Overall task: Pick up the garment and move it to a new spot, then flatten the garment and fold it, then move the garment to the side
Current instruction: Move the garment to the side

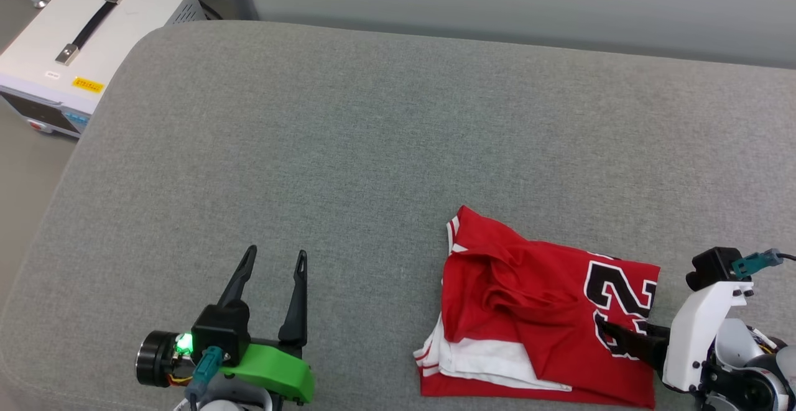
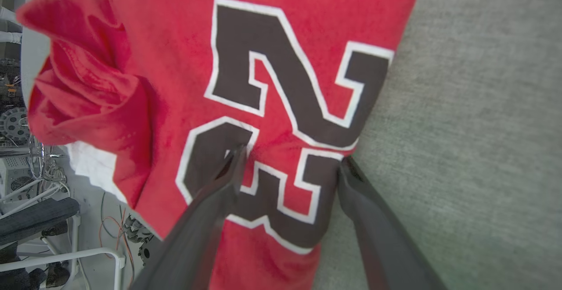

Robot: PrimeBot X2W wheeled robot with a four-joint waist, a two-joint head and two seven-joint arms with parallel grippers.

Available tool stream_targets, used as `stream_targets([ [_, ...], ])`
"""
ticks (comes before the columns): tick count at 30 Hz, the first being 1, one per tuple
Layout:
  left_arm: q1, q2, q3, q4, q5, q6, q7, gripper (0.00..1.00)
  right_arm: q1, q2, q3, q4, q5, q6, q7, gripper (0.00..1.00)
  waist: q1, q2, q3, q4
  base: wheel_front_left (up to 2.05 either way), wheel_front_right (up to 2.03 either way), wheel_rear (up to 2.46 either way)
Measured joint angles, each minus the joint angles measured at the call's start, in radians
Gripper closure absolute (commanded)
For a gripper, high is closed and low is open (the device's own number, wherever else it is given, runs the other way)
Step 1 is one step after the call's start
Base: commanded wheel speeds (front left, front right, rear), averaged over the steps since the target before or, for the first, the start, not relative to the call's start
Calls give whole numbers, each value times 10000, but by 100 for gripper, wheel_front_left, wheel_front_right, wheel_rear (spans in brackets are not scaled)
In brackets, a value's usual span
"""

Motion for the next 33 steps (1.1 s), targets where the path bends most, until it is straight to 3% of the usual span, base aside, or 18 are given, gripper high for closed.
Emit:
stream_targets([
  [6, -141, -8, -56, 19, 0, -13, 0, 0, -249, -58, 646, 238, 169, 0, -424, 0, 0, 0, 150, 134, 0, 0, 0],
  [7, -165, -8, -58, 21, 0, -13, 0, 0, -292, -111, 779, 230, 213, 0, -502, 54, 0, 0, 163, 151, 0, 0, 0],
  [8, -174, -10, -52, 21, 0, -13, 0, 0, -320, -167, 884, 201, 259, 0, -650, 80, 0, 0, 173, 161, 0, 0, 0],
  [9, -174, -12, -46, 27, 0, -13, 0, 0, -326, -209, 974, 184, 305, -2, -830, 100, 0, 0, 176, 161, 0, 0, 0],
  [20, -157, -25, 73, 40, -2, 48, 0, 0, -1094, -825, 1732, -681, 410, -2, -2316, 100, 0, 0, -36, -205, 0, 0, 0],
  [33, -132, -35, 205, -245, 12, 88, 0, 0, -1981, -2456, 1093, -1455, -12, -2, -2493, 100, 0, 0, 76, -1705, 0, 0, 0],
])
